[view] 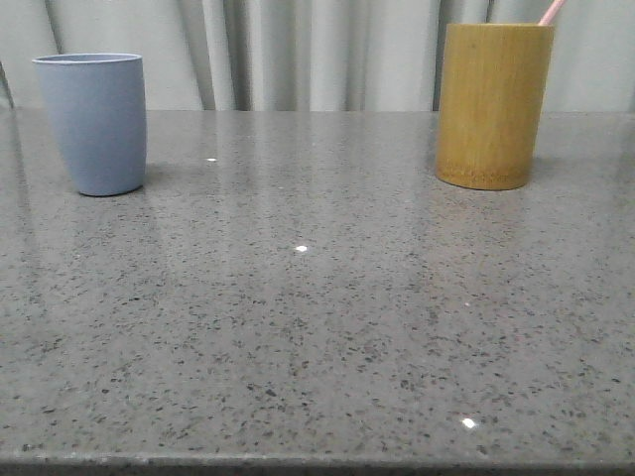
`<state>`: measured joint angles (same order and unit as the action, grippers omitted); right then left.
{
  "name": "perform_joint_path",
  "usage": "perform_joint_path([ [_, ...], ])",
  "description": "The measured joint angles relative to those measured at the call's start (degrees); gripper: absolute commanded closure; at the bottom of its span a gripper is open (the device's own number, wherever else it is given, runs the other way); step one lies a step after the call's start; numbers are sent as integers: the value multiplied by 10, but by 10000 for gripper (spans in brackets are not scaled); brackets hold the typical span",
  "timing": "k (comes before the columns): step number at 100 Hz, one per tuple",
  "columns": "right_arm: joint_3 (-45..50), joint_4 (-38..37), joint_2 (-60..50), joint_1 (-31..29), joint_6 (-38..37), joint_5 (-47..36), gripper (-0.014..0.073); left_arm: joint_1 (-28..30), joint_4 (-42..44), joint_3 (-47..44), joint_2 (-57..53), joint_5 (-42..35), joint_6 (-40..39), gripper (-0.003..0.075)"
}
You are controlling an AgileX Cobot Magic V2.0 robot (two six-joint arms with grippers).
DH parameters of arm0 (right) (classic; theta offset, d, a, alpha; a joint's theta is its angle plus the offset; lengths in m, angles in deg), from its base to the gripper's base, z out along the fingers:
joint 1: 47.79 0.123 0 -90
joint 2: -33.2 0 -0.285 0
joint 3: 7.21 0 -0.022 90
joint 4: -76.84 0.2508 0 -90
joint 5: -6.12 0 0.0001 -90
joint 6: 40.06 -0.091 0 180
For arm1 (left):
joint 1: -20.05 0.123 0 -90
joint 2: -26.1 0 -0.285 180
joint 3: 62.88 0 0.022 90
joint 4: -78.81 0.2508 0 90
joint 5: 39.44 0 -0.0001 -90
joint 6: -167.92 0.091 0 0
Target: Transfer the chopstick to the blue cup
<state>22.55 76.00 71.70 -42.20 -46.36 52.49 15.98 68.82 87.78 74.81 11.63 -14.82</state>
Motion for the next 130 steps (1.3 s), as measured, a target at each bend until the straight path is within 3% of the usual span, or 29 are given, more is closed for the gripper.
perform_joint_path([
  [8,0,0,0,0,-1,0,564,0,0,1,0,-7,1,707],
  [17,0,0,0,0,-1,0,421,0,0,2,0,-13,8,601],
  [24,0,0,0,0,-1,0,261,0,-1,2,0,-16,16,470],
  [34,0,0,0,0,-1,0,39,0,-1,2,0,-16,21,204],
  [40,0,0,0,0,-1,0,-31,0,-1,2,0,-18,21,86],
  [44,0,0,0,0,-1,0,-47,0,-1,2,0,-18,22,52],
  [76,0,0,0,0,-1,-13,-41,0,-48,21,17,-83,22,83],
  [130,0,0,0,0,-2,-26,-41,0,-99,233,335,-83,81,83],
])
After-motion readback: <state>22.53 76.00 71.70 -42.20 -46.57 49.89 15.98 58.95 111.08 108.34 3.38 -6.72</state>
